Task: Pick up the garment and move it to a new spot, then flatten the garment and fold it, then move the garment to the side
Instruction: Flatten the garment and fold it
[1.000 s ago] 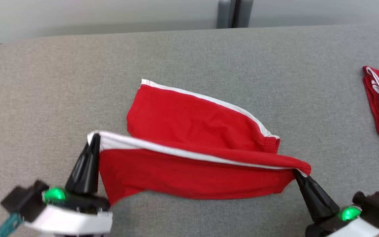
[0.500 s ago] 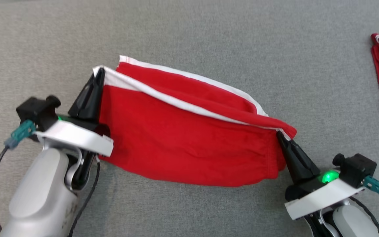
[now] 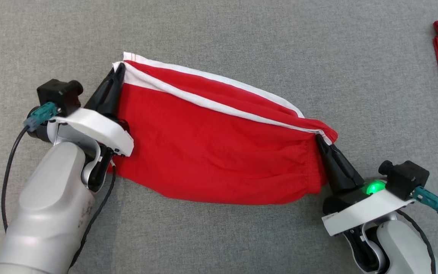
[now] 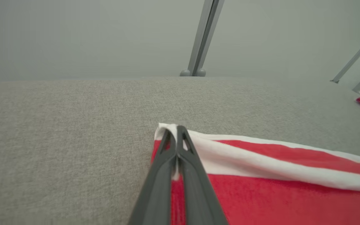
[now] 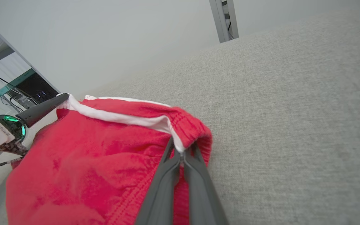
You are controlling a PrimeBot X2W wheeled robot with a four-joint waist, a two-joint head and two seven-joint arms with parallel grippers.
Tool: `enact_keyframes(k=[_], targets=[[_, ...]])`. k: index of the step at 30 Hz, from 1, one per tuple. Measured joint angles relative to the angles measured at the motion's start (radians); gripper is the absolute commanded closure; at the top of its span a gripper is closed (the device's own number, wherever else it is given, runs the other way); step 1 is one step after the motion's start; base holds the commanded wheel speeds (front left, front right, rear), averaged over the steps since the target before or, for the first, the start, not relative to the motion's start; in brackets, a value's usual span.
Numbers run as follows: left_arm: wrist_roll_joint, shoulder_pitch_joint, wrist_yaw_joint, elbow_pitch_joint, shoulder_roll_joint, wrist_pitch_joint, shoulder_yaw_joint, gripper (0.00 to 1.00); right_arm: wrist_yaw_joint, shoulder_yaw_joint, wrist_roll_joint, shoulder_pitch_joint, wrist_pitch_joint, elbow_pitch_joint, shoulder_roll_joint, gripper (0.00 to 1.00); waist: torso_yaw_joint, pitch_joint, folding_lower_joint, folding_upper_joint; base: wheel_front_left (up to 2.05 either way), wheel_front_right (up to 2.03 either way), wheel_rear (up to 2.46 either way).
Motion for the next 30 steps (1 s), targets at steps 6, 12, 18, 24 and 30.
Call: enact_keyframes(k=[6, 12, 18, 24, 30], targets=[[-0.009, -0.103, 0.000, 0.118, -0.010, 0.001, -0.047, 1.00, 0.000, 0.001, -0.012, -0.029, 0.000, 0.013, 0.019, 1.00, -0.013, 0.012, 0.0000, 0.0000, 0.00, 0.00, 0.00], [-0.017, -0.166, 0.000, 0.226, -0.016, 0.004, -0.077, 1.00, 0.000, 0.001, -0.020, -0.047, 0.000, 0.025, 0.036, 0.96, -0.026, 0.020, 0.0000, 0.0000, 0.00, 0.00, 0.00], [-0.026, -0.199, 0.000, 0.286, -0.026, 0.002, -0.085, 0.00, 0.000, -0.040, -0.041, -0.045, 0.000, 0.023, 0.050, 0.00, -0.027, 0.010, 0.0000, 0.0000, 0.00, 0.00, 0.00], [-0.046, -0.179, 0.000, 0.275, -0.040, 0.000, -0.098, 0.00, 0.000, -0.098, -0.081, 0.005, 0.000, -0.005, 0.049, 0.00, -0.014, -0.019, 0.0000, 0.0000, 0.00, 0.00, 0.00], [-0.078, -0.102, 0.000, 0.225, -0.026, 0.000, -0.099, 0.00, 0.000, -0.170, -0.116, 0.077, 0.000, -0.042, 0.043, 0.00, 0.002, -0.063, 0.0000, 0.0000, 0.00, 0.00, 0.00]])
